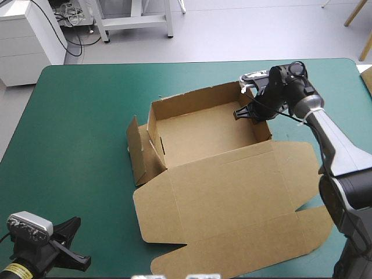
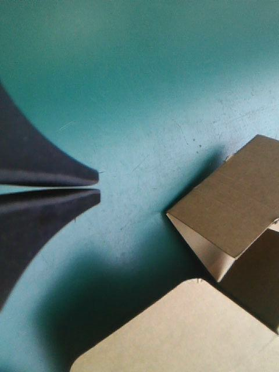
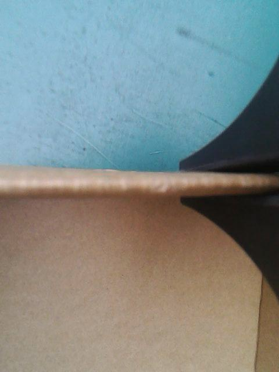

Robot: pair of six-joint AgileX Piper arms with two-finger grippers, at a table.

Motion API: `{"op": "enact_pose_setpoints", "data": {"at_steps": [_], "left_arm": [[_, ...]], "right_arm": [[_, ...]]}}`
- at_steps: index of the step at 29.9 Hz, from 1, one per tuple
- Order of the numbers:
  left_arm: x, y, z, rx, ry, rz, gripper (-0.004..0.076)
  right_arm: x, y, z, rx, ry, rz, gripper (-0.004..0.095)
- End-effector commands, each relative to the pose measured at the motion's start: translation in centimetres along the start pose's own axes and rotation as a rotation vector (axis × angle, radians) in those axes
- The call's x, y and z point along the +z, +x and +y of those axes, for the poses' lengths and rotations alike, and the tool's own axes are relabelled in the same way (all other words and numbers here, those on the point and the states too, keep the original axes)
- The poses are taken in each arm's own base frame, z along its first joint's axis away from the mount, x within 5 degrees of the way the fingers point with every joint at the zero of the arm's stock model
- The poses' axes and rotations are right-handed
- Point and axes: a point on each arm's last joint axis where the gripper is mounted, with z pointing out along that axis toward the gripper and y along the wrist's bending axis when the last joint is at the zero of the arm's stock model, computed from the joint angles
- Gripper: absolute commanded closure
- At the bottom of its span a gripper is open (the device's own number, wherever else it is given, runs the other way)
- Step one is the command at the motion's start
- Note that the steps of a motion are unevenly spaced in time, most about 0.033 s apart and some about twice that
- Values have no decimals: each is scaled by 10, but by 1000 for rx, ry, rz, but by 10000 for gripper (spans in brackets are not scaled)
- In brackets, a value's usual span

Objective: Fold the box

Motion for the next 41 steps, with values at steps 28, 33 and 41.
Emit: {"op": "enact_pose_setpoints", "data": {"at_steps": [28, 33, 41], "left_arm": [[-4, -16, -10, 19, 102, -118, 302], [-4, -17, -8, 41, 81, -137, 302], [11, -31, 6, -80, -41, -94, 302]], "right_arm": [[-199, 52, 9, -13, 93, -482, 930], [-199, 52, 9, -17, 94, -482, 930], [-199, 52, 9, -26, 96, -482, 930]]}}
